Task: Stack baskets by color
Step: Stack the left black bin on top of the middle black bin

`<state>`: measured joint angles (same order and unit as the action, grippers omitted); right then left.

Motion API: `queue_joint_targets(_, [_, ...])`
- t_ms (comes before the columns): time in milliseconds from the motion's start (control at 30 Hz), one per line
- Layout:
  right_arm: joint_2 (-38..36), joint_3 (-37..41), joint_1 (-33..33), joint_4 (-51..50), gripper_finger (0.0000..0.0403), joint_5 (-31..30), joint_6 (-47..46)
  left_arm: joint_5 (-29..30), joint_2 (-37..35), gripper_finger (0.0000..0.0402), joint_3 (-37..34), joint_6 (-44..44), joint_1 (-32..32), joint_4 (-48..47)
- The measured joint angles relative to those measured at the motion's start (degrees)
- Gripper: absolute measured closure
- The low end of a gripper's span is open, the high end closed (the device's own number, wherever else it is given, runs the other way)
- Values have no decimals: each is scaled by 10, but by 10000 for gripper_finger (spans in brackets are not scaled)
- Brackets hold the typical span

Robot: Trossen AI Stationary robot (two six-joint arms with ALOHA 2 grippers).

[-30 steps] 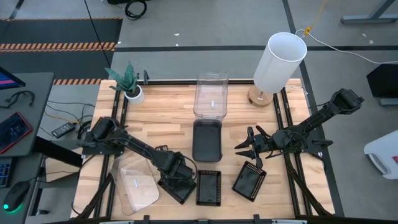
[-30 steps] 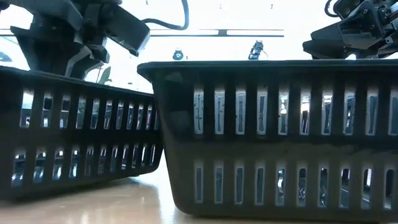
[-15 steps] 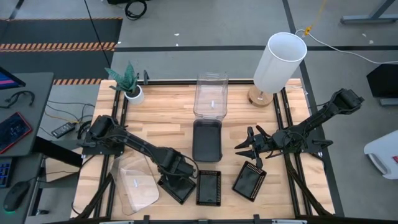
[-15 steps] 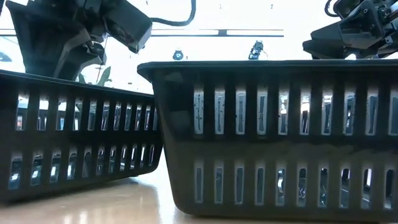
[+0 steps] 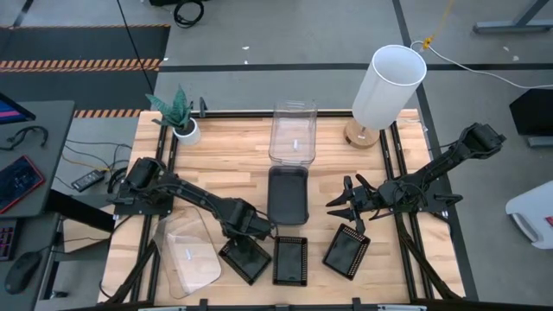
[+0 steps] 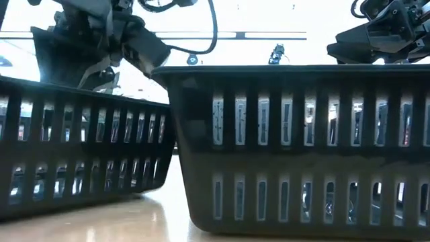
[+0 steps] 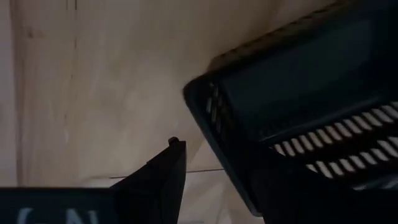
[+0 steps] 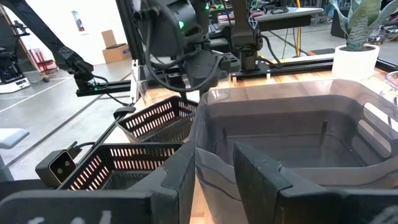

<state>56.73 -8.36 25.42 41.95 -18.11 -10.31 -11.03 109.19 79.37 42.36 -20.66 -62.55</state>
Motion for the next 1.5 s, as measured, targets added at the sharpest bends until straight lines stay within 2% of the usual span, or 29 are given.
queue_joint_targets(267, [0,0,0,0,289,0,0,1,0,230,21,-8,-1,-52])
queue_joint_targets(567, [0,0,0,0,289,0,0,-9,0,230,17,1,-1,-39])
queue_joint_targets(767, [0,0,0,0,289,0,0,32,0,230,17,85,-3,-36])
queue_joint_targets(1500, [0,0,0,4,289,2,0,6,22,230,6,100,-11,11])
